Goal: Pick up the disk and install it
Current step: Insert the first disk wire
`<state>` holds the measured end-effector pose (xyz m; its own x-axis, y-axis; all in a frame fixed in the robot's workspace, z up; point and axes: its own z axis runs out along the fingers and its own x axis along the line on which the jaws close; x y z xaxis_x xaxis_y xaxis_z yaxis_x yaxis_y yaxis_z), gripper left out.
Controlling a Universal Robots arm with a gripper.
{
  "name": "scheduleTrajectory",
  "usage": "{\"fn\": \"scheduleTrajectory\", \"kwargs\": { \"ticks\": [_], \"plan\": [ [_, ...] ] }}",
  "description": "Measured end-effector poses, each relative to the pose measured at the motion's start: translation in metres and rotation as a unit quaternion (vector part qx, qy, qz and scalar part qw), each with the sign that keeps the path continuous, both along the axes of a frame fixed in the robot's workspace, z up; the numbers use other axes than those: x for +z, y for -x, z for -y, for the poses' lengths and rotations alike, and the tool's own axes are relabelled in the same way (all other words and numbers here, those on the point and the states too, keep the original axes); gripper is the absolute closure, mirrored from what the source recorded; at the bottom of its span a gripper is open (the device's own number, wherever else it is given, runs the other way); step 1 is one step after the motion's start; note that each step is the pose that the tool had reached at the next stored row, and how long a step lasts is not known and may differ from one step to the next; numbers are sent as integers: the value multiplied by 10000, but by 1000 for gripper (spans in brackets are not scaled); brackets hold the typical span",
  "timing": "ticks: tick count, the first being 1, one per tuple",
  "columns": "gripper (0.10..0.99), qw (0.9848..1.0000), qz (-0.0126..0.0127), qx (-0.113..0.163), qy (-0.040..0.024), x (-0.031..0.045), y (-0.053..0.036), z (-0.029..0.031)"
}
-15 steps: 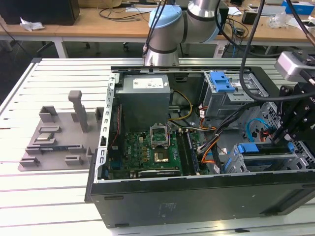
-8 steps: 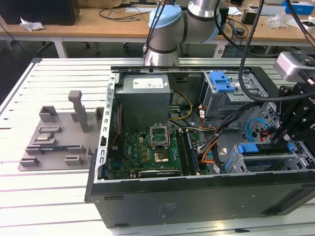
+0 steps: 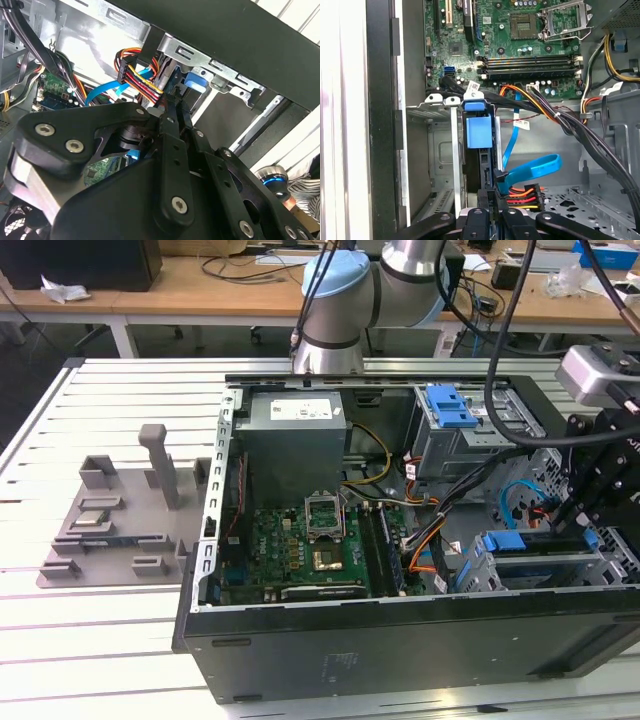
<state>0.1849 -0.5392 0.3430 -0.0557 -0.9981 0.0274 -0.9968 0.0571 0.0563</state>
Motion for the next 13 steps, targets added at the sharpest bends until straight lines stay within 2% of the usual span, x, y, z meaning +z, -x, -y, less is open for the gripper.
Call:
{"fn": "scheduleTrajectory", "kwargs": {
  "ticks": [4, 13],
  "plan": [
    [918, 10000, 1, -1, -10, 13, 1, 3],
    [918, 10000, 1, -2, -30, -11, -4, 29]
  ]
}}
